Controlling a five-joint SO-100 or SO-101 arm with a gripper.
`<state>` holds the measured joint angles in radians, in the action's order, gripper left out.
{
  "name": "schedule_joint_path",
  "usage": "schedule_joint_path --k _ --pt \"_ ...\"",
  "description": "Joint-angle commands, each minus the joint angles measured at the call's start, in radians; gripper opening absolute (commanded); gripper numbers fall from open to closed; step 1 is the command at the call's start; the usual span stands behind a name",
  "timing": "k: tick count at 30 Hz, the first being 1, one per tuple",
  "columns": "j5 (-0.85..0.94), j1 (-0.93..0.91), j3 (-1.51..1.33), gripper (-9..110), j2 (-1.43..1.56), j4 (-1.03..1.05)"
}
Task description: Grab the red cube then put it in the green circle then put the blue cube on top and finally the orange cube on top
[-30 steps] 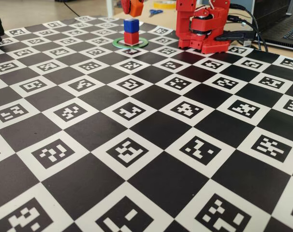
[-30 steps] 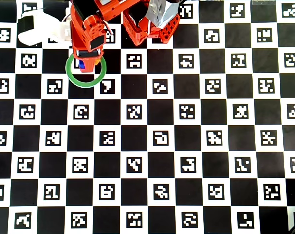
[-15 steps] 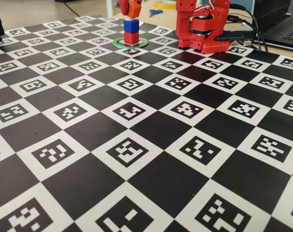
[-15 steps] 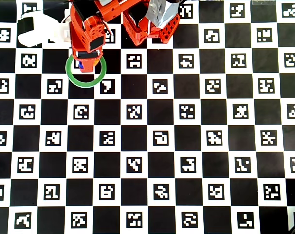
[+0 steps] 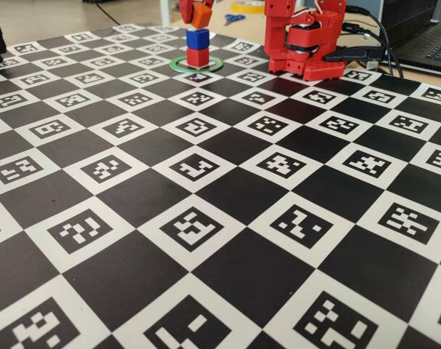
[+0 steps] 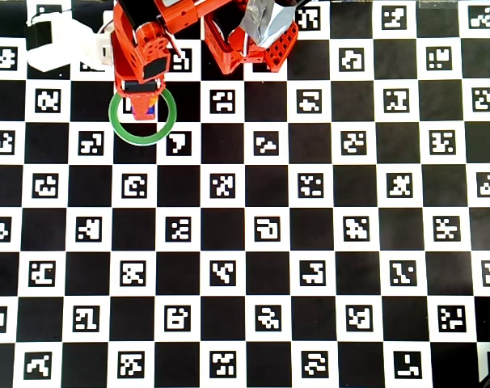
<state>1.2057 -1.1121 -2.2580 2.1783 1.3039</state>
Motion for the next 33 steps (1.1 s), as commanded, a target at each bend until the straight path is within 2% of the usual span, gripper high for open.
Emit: schedule_joint_path --k 1,6,13,17,33 --pt "0.008 -0.011 0.012 4 0.041 -0.015" --pt "0.003 -0.015 0.006 7 0.041 -0.026" --pt "0.023 -0.032 0.000 33 0.041 -0.034" --pt "0.025 -0.035 0.000 39 0.041 -0.032" --pt "0.021 -0.031 0.041 47 0.066 0.029"
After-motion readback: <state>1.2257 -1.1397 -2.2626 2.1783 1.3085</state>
